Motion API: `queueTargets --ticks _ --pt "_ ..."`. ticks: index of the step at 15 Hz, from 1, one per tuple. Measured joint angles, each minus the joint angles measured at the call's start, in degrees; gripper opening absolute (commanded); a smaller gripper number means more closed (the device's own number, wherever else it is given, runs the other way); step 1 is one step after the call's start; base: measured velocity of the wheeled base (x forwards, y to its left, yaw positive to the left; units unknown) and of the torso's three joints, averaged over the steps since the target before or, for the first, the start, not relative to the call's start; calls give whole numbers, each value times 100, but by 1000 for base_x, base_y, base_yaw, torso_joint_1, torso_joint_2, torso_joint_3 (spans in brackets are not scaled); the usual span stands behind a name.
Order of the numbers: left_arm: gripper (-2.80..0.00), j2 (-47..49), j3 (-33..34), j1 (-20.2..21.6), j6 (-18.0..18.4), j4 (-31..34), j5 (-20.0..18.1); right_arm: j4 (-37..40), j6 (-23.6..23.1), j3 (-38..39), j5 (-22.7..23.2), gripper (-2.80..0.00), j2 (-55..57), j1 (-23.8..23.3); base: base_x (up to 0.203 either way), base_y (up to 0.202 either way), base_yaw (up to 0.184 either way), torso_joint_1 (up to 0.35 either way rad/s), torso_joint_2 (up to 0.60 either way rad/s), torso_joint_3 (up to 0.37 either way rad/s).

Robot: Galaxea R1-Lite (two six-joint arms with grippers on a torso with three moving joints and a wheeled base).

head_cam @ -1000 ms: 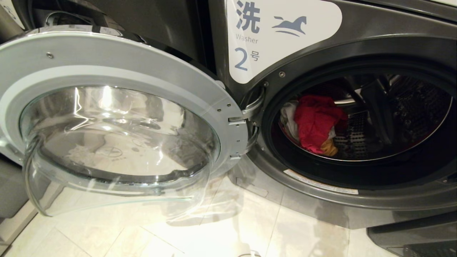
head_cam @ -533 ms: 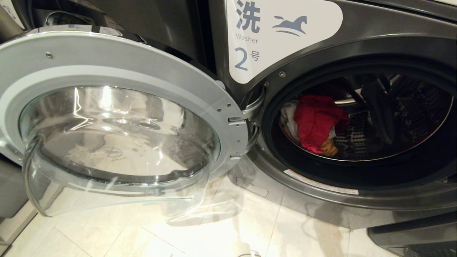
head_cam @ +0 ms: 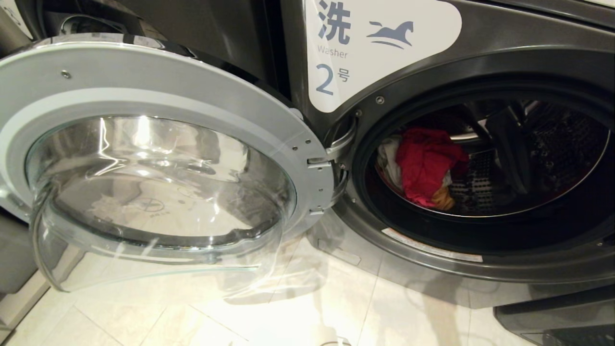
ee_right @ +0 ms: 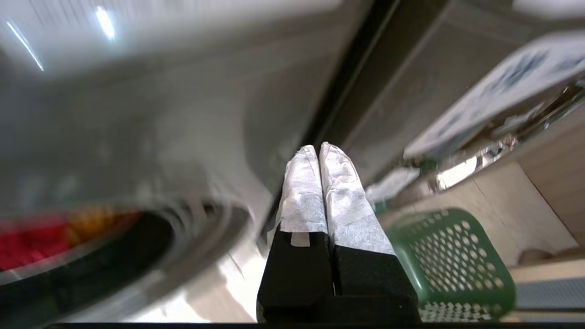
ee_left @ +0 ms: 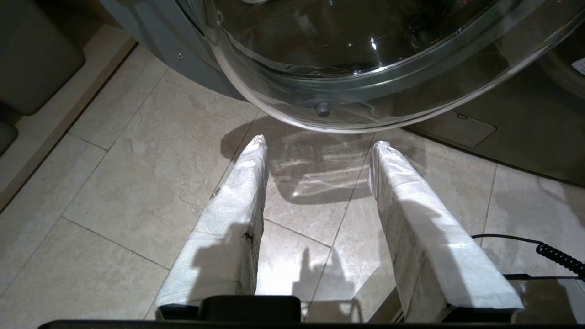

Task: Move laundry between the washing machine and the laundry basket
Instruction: Pick a cloth and place it into the basket

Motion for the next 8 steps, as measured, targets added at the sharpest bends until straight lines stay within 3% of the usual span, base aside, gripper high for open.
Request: queueTargets --ticks 8 --pt "-280 0 0 0 0 0 0 1588 -32 -2478 722 -280 351 -1577 0 0 0 0 0 0"
